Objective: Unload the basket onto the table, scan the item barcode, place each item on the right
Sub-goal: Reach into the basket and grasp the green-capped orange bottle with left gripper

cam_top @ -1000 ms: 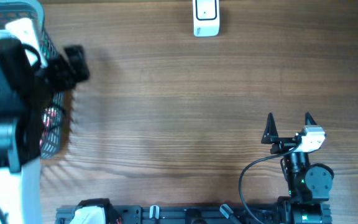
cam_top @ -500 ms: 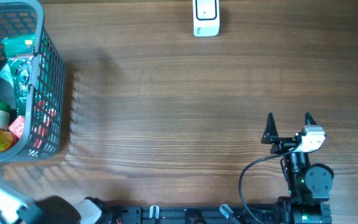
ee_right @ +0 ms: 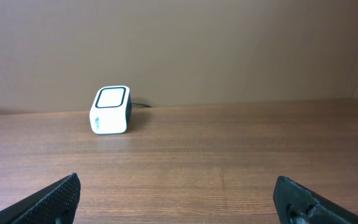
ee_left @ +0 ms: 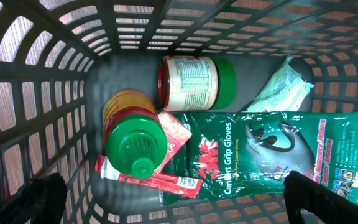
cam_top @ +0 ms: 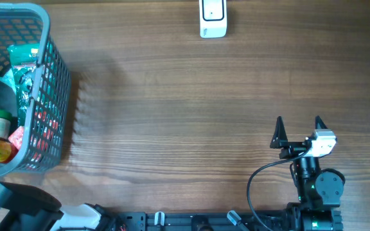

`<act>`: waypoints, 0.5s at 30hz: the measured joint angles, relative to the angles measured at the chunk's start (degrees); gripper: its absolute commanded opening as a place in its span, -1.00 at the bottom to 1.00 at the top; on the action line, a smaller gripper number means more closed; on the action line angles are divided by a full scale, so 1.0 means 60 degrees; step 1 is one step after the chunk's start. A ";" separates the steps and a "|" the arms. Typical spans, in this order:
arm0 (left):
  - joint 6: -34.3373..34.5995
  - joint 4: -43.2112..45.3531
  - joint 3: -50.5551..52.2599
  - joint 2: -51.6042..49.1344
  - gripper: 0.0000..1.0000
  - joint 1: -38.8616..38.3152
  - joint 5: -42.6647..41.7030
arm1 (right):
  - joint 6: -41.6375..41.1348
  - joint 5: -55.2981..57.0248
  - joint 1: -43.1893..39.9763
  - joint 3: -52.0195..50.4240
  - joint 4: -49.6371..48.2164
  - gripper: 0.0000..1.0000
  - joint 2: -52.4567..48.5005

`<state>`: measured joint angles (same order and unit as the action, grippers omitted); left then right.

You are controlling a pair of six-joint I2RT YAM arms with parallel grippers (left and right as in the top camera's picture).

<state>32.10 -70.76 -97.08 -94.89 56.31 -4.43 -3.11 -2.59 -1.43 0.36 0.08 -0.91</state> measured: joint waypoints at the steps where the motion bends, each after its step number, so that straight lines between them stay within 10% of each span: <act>1: 0.0000 0.0000 0.0000 0.0000 1.00 0.0000 0.0000 | 0.0000 0.0000 0.0000 0.0000 0.0000 1.00 0.0000; 15: 0.0000 0.0022 0.0000 -0.1417 1.00 -0.0018 0.0164 | 0.0000 0.0000 0.0000 0.0000 0.0000 0.99 0.0000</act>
<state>32.10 -70.63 -97.08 -103.39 56.21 -3.44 -3.11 -2.59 -1.43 0.36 0.08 -0.91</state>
